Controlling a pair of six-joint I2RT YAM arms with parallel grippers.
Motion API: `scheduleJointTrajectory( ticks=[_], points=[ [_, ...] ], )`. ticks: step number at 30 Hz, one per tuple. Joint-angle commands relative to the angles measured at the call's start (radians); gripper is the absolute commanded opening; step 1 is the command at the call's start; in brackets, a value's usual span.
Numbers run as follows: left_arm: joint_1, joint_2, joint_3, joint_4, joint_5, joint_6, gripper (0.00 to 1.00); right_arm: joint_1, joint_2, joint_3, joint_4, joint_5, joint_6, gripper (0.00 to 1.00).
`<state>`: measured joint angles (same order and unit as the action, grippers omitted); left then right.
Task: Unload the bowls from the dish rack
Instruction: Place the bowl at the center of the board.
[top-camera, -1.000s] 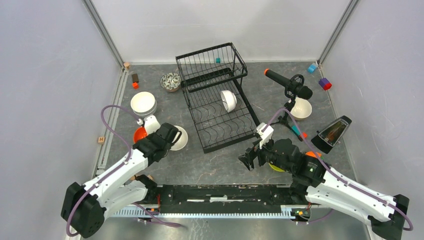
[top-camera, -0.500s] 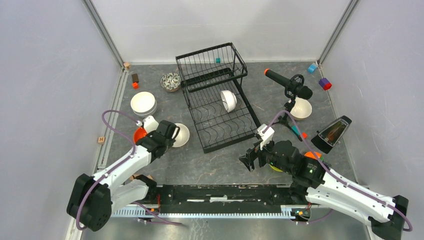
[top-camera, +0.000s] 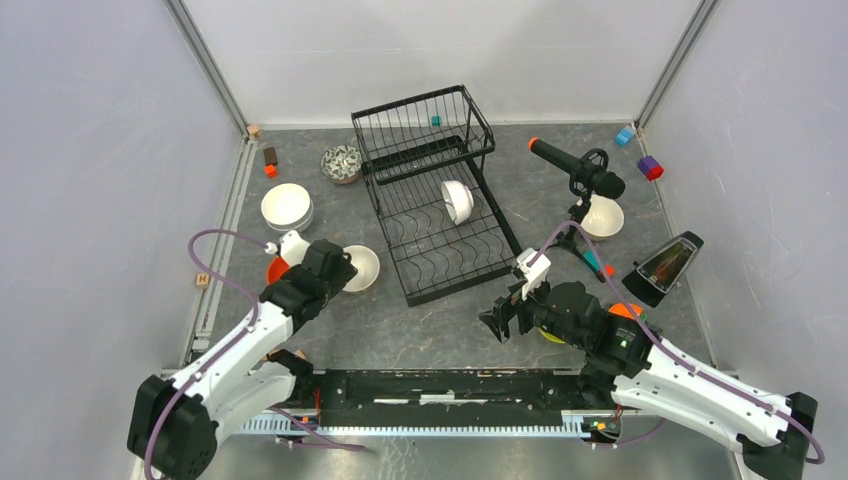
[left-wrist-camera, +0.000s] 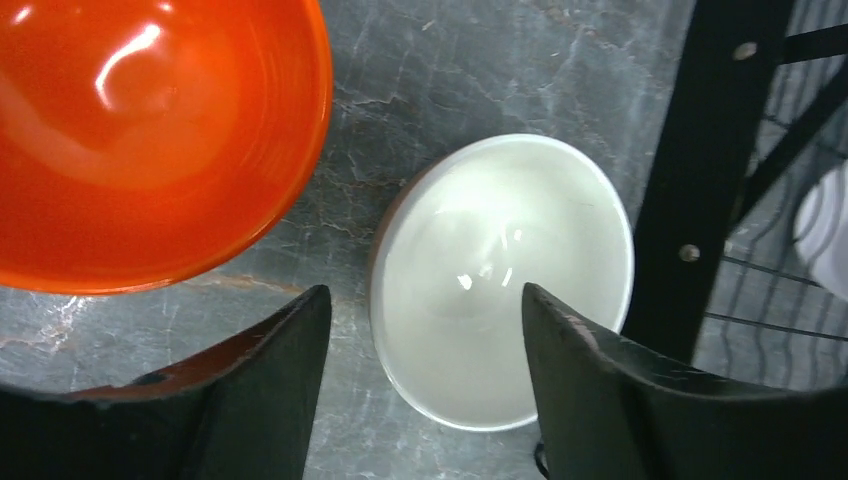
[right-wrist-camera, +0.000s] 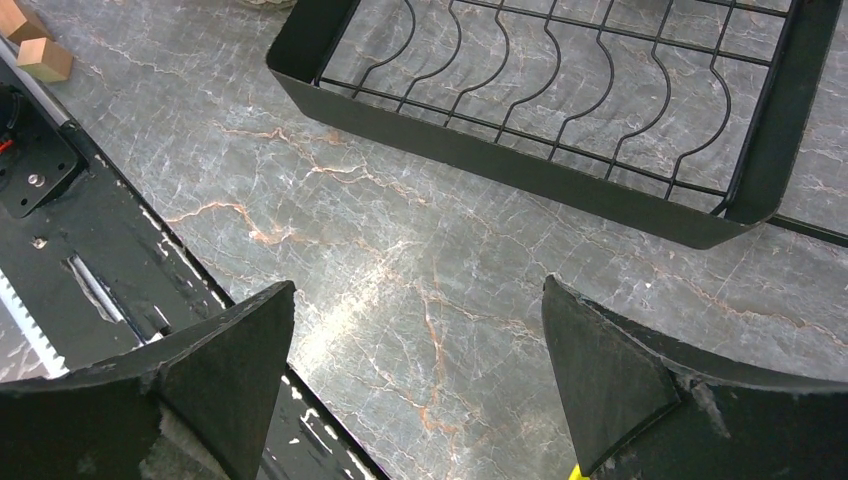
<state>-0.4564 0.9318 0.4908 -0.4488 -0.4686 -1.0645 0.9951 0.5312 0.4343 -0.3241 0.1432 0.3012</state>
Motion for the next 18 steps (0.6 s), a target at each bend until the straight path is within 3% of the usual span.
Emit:
scheduleJointTrajectory(
  ticks=[1,6,9,14,18],
  points=[
    [0.002,-0.097,0.052,-0.039,0.021,0.038,0.79,0.004,-0.003,0.015,0.006,0.036,-0.007,0.98],
    [-0.019,-0.201,0.069,0.017,0.137,0.163,0.83,0.003,0.023,0.008,0.028,0.058,-0.01,0.98],
    [-0.113,-0.218,0.077,0.094,0.14,0.225,0.84,0.004,0.045,-0.009,0.062,0.085,-0.01,0.98],
    [-0.371,-0.122,0.131,0.273,0.01,0.356,0.86,0.003,0.089,-0.04,0.109,0.145,-0.008,0.98],
    [-0.435,0.006,0.136,0.558,0.048,0.46,0.88,0.002,0.097,-0.094,0.166,0.188,-0.012,0.98]
  ],
)
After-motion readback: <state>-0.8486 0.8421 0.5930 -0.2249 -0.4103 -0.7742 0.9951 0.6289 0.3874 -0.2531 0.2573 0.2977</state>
